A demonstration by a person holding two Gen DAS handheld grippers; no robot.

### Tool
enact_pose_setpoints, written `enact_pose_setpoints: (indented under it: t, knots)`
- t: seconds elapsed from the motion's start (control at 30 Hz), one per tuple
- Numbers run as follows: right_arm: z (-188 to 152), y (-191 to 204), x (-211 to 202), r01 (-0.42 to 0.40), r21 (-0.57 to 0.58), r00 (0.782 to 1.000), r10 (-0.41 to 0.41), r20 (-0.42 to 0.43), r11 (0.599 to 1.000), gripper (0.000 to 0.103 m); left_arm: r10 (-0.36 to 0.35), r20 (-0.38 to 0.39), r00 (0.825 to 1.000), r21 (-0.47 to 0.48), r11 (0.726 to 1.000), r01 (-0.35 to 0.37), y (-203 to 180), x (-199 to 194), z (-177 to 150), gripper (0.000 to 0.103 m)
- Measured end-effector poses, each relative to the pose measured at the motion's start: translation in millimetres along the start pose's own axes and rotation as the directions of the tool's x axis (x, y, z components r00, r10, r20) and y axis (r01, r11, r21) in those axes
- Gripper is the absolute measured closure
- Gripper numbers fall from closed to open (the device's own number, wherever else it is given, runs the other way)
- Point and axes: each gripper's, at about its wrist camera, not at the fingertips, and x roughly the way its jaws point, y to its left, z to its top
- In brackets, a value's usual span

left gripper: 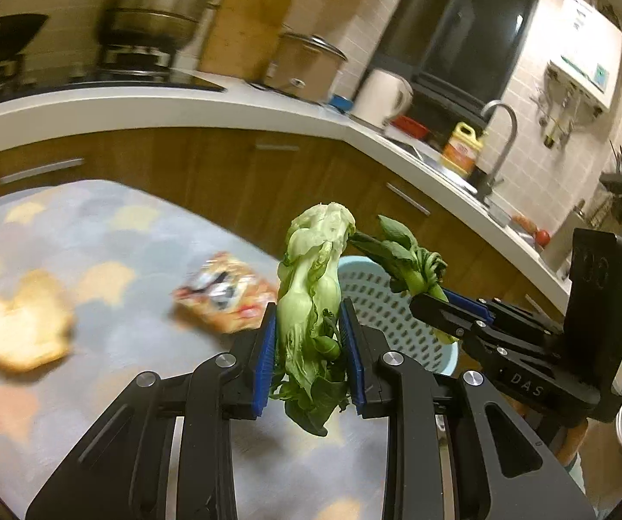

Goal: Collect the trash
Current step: 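Carry both bok choy over the blue basket and open both tools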

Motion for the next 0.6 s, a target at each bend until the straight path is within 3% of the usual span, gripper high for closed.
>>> enact_pose_setpoints:
  t: [0.2, 0.47, 0.6]
  knots:
    - [-14.8, -69.4, 1.7, 0.139, 0.141, 0.99, -0.135, -0.036, 0.98, 0.081, -0.035, -0.069, 0.997, 0.01, 0.999, 0.036, -29.5, 60.0, 8.5, 0.077]
    - [-35.1, -116.9, 24.7, 0.262, 0.224, 0.962, -0.236, -0.136, 0.939, 0.081, -0.041, -0.161, 0.986, 0.017, 0.999, 0.044, -59.2, 128.8, 12.1, 0.076]
    - [-43.0, -136.2, 37.7, 0.292, 0.264, 0.95, -0.247, -0.191, 0.919, 0.081, -0.037, -0.204, 0.978, 0.003, 0.999, 0.039, -69.4, 156.3, 10.9, 0.076]
